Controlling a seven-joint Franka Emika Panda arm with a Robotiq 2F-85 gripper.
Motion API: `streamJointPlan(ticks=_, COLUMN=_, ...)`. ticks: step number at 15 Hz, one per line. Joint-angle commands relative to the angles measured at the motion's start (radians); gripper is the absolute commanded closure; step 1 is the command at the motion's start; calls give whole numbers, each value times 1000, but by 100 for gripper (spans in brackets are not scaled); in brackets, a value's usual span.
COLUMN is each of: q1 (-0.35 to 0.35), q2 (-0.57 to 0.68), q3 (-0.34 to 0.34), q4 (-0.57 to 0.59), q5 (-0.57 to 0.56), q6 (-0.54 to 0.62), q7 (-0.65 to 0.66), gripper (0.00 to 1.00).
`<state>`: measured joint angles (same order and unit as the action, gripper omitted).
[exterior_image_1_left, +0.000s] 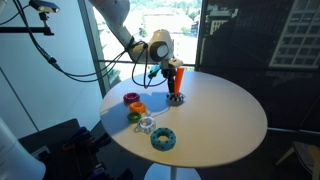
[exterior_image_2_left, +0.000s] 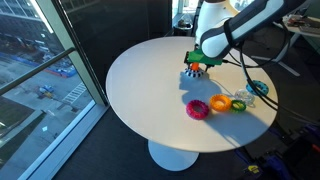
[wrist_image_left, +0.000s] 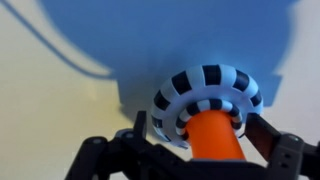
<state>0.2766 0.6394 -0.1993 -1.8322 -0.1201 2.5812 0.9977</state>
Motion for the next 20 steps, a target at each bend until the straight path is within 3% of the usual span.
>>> streamJointPlan(ticks=1, q1=13, q2=17, q3=-15, q4=32, q5=-26, q6=-25, q7=34, gripper=0)
streamJointPlan(ticks=8, q1=18, q2=24, q3=-21, q4=33, q5=-29, q6=-24, q7=38, gripper=1)
streamJointPlan(ticks=9, q1=19, q2=23, q3=-22, q4=32, q5=-29, q6=-23, q7=39, gripper=17)
streamJointPlan(ticks=10, q1=20, q2=22, q3=-23, q4=32, q5=-29, q6=-23, q7=39, gripper=26)
streamJointPlan(ticks=11, q1=21, q2=22, q3=-25, q4=32, q5=-29, q6=-22, q7=39, gripper=30)
streamJointPlan(ticks=15, q1=24, q2=21, q3=-27, q4=39, q5=-29, q6=-21, q7=41, gripper=65)
streamJointPlan(ticks=20, q1=22, q2=17, q3=-27, q4=36, q5=-28, q6=-18, q7=43, gripper=96)
